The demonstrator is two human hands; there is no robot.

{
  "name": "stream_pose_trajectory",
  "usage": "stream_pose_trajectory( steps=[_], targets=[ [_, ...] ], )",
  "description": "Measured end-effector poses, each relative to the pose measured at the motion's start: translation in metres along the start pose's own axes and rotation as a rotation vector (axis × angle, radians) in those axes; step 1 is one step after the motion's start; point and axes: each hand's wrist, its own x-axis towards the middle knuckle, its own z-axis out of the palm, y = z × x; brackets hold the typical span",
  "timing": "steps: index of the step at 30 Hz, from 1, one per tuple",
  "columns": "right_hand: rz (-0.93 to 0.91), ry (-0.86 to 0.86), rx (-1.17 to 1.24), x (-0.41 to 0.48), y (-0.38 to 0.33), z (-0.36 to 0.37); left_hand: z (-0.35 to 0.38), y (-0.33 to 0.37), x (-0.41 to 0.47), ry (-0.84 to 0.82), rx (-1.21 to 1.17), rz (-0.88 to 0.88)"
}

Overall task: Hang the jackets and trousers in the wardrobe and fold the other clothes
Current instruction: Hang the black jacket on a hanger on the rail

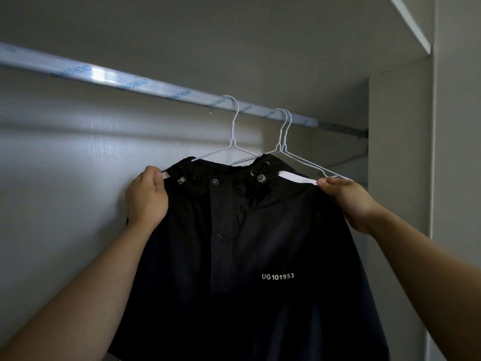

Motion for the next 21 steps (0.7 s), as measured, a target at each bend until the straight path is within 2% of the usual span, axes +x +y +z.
stream_pose_trajectory(
  steps=[3, 5, 7, 10, 12, 13, 15, 17, 21],
  targets=[
    [0.019, 0.013, 0.005, 0.003, 0.001, 0.006, -0.006, 0.018, -0.003, -0.015, 0.004, -0.120],
    [0.033, 0.013, 0.006, 0.004, 0.003, 0.009, -0.012, 0.041, -0.006, 0.057, -0.054, -0.136],
    [0.023, 0.009, 0.006, 0.003, 0.005, 0.011, -0.020, 0.071, -0.012, 0.167, -0.145, -0.005],
    [-0.007, 0.028, -0.008, 0.001, 0.009, 0.015, -0.027, 0.120, -0.022, 0.206, -0.166, 0.355],
    [-0.038, 0.059, -0.047, 0.000, 0.012, 0.017, -0.023, 0.152, -0.028, 0.067, -0.084, 0.544],
    [-0.051, 0.081, -0.074, -0.001, 0.013, 0.018, -0.019, 0.165, -0.032, -0.051, -0.011, 0.569],
    [-0.084, 0.126, -0.134, -0.002, 0.015, 0.019, -0.006, 0.184, -0.038, -0.268, 0.172, 0.506],
    [-0.124, 0.166, -0.201, -0.004, 0.016, 0.020, 0.009, 0.192, -0.039, -0.416, 0.294, 0.401],
    [-0.191, 0.210, -0.352, -0.008, 0.017, 0.021, 0.026, 0.198, -0.031, -0.605, 0.197, 0.177]
  ],
)
